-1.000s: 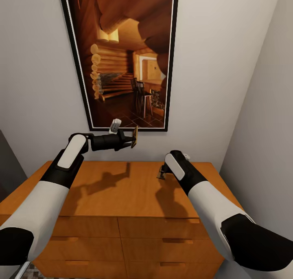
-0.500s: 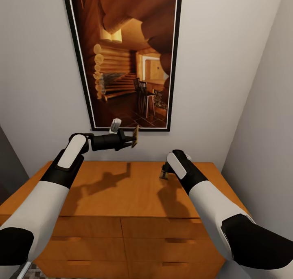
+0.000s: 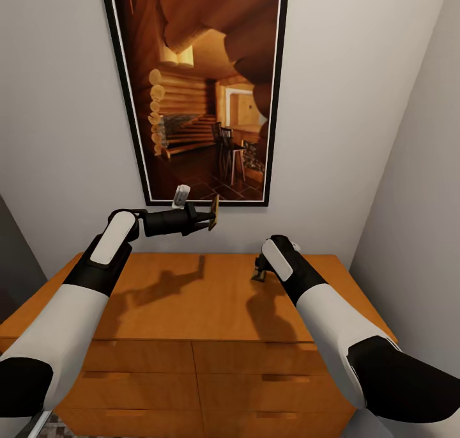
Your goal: Take the four mousetraps from the cabinet in the bathroom and place them on the bathroom floor. Make sure all four end up on the same floor surface, and ensure that at least two of them are either under or directly next to the same bathroom sink.
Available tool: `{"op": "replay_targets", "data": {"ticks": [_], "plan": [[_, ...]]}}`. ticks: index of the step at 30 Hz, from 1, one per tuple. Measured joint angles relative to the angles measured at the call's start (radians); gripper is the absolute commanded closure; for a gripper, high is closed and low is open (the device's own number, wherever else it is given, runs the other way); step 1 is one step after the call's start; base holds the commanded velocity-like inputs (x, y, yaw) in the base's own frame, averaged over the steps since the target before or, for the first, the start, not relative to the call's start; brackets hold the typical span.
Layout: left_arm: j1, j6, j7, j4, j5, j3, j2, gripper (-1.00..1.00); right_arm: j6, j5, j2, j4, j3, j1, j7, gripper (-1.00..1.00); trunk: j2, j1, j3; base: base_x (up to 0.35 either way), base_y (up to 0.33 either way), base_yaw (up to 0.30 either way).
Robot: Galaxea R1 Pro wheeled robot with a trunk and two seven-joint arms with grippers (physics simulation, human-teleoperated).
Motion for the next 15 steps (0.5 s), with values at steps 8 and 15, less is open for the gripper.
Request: {"op": "replay_targets", "data": {"ticks": [8, 15], "plan": [[0.000, 0.000, -0.001, 0.000, 0.000, -0.001, -0.001, 1.00, -0.004, 0.001, 0.000, 0.000, -0.001, 0.000, -0.002, -1.00, 0.000, 0.000, 0.000, 0.000, 0.000, 0.000], [0.000, -0.001, -0.001, 0.000, -0.001, -0.020, -0.002, 1.00, -0.004, 0.000, -0.001, 0.002, -0.004, 0.000, -0.008, -1.00, 0.000, 0.000, 0.000, 0.038, 0.044, 0.000]]}}
